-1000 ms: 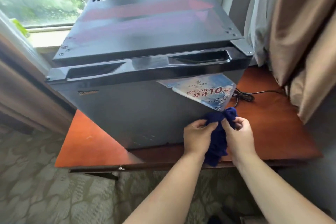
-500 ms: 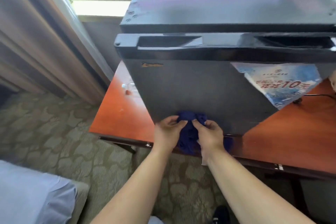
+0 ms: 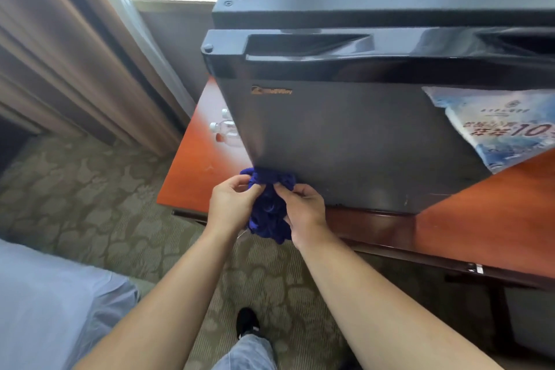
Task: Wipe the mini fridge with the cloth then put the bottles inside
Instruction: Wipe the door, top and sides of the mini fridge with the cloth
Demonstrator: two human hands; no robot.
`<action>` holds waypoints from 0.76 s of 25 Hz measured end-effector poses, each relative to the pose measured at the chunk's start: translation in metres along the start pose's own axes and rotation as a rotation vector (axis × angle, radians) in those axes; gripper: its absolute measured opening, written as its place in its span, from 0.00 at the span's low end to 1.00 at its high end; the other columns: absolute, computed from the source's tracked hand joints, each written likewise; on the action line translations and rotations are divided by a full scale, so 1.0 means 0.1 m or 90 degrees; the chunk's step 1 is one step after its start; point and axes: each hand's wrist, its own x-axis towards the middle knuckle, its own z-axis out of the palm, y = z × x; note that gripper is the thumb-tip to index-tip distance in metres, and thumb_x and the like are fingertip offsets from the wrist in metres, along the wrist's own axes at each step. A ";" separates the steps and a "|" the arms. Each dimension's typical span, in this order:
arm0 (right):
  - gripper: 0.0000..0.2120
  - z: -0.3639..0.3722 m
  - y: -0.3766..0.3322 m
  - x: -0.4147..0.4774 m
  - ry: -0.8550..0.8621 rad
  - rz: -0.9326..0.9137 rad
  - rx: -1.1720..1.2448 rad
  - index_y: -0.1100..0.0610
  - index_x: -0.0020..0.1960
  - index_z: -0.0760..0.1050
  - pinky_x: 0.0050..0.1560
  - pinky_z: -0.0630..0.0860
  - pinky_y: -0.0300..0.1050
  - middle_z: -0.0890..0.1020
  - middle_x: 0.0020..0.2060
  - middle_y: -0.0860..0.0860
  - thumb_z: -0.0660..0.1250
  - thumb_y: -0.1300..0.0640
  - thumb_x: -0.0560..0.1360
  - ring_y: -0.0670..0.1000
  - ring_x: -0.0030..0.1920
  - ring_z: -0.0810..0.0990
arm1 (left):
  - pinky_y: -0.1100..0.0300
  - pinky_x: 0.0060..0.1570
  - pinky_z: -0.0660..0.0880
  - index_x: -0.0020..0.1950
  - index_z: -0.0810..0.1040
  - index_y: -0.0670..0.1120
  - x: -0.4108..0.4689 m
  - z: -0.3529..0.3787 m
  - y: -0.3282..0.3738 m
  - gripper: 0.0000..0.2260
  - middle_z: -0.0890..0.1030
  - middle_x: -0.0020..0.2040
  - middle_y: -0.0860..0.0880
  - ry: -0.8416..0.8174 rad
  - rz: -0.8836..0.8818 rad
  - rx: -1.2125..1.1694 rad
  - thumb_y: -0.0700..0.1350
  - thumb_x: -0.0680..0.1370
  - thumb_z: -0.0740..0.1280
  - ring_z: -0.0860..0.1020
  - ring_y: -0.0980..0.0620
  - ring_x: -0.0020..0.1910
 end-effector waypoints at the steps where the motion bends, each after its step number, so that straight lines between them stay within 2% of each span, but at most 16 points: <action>1: 0.13 -0.10 -0.03 0.02 0.023 -0.001 -0.004 0.59 0.41 0.74 0.46 0.77 0.54 0.79 0.41 0.60 0.79 0.62 0.70 0.55 0.42 0.77 | 0.45 0.49 0.83 0.46 0.87 0.52 -0.02 0.09 -0.01 0.05 0.88 0.42 0.50 -0.015 -0.009 0.009 0.49 0.71 0.77 0.86 0.50 0.42; 3: 0.13 -0.39 -0.12 0.08 0.078 -0.007 -0.022 0.58 0.41 0.75 0.45 0.78 0.52 0.81 0.41 0.59 0.80 0.61 0.69 0.55 0.41 0.79 | 0.46 0.50 0.83 0.47 0.87 0.51 -0.05 0.39 -0.04 0.04 0.88 0.43 0.50 -0.021 -0.036 0.043 0.47 0.72 0.77 0.85 0.50 0.42; 5: 0.13 -0.76 -0.25 0.14 0.130 -0.017 -0.041 0.57 0.42 0.76 0.44 0.79 0.52 0.83 0.42 0.59 0.80 0.60 0.68 0.55 0.41 0.81 | 0.49 0.51 0.83 0.55 0.85 0.44 -0.10 0.81 -0.06 0.12 0.87 0.47 0.46 -0.036 -0.076 0.055 0.45 0.74 0.78 0.84 0.47 0.44; 6: 0.12 -0.97 -0.33 0.17 0.157 -0.026 -0.045 0.56 0.42 0.76 0.45 0.81 0.53 0.83 0.42 0.59 0.80 0.60 0.68 0.55 0.41 0.81 | 0.52 0.48 0.83 0.58 0.84 0.39 -0.15 1.06 -0.06 0.14 0.87 0.48 0.45 -0.059 -0.103 0.024 0.43 0.75 0.77 0.84 0.48 0.43; 8: 0.12 -1.45 -0.52 0.22 0.217 -0.065 -0.062 0.55 0.41 0.76 0.47 0.82 0.54 0.81 0.41 0.57 0.80 0.61 0.68 0.54 0.40 0.80 | 0.61 0.37 0.81 0.60 0.81 0.38 -0.30 1.62 0.01 0.15 0.85 0.46 0.45 -0.101 -0.161 -0.051 0.38 0.75 0.76 0.82 0.52 0.39; 9: 0.13 -1.69 -0.62 0.24 0.244 -0.092 -0.075 0.54 0.40 0.76 0.47 0.81 0.54 0.80 0.40 0.56 0.80 0.62 0.68 0.53 0.39 0.79 | 0.63 0.36 0.80 0.62 0.80 0.37 -0.40 1.88 0.06 0.16 0.84 0.47 0.44 -0.121 -0.183 -0.077 0.37 0.75 0.76 0.82 0.52 0.39; 11: 0.13 -2.14 -0.82 0.25 0.266 -0.144 -0.071 0.55 0.39 0.75 0.43 0.81 0.52 0.80 0.39 0.56 0.78 0.65 0.69 0.53 0.38 0.79 | 0.61 0.40 0.81 0.63 0.79 0.37 -0.60 2.37 0.16 0.17 0.84 0.52 0.40 -0.167 -0.211 -0.123 0.37 0.75 0.76 0.83 0.50 0.45; 12: 0.12 -2.34 -0.92 0.25 0.260 -0.164 -0.052 0.55 0.40 0.75 0.40 0.80 0.49 0.81 0.37 0.55 0.77 0.67 0.70 0.52 0.37 0.79 | 0.61 0.41 0.81 0.61 0.80 0.38 -0.70 2.58 0.21 0.14 0.84 0.54 0.40 -0.192 -0.217 -0.138 0.36 0.76 0.75 0.83 0.49 0.46; 14: 0.11 -2.63 -1.11 0.23 0.264 -0.195 -0.041 0.55 0.41 0.76 0.38 0.80 0.46 0.83 0.36 0.53 0.75 0.68 0.71 0.51 0.37 0.81 | 0.64 0.37 0.80 0.52 0.83 0.40 -0.84 2.89 0.30 0.04 0.85 0.49 0.43 -0.234 -0.210 -0.154 0.36 0.77 0.73 0.82 0.51 0.43; 15: 0.11 -2.72 -1.19 0.23 0.279 -0.209 -0.047 0.53 0.42 0.76 0.39 0.80 0.45 0.84 0.37 0.52 0.75 0.66 0.71 0.50 0.38 0.82 | 0.66 0.36 0.79 0.51 0.83 0.41 -0.90 3.00 0.35 0.03 0.85 0.47 0.44 -0.254 -0.200 -0.154 0.36 0.78 0.73 0.82 0.52 0.42; 17: 0.10 -2.80 -1.32 0.24 0.293 -0.236 -0.054 0.52 0.44 0.78 0.41 0.81 0.44 0.85 0.41 0.50 0.76 0.62 0.71 0.50 0.42 0.84 | 0.67 0.34 0.79 0.52 0.84 0.40 -0.94 3.11 0.40 0.04 0.85 0.45 0.47 -0.281 -0.188 -0.162 0.37 0.78 0.73 0.82 0.56 0.39; 19: 0.09 -2.79 -1.35 0.23 0.292 -0.232 -0.072 0.51 0.48 0.79 0.46 0.83 0.47 0.86 0.44 0.51 0.77 0.59 0.72 0.51 0.45 0.85 | 0.69 0.34 0.78 0.46 0.85 0.47 -0.95 3.10 0.39 0.04 0.86 0.39 0.54 -0.292 -0.177 -0.166 0.39 0.78 0.73 0.82 0.61 0.35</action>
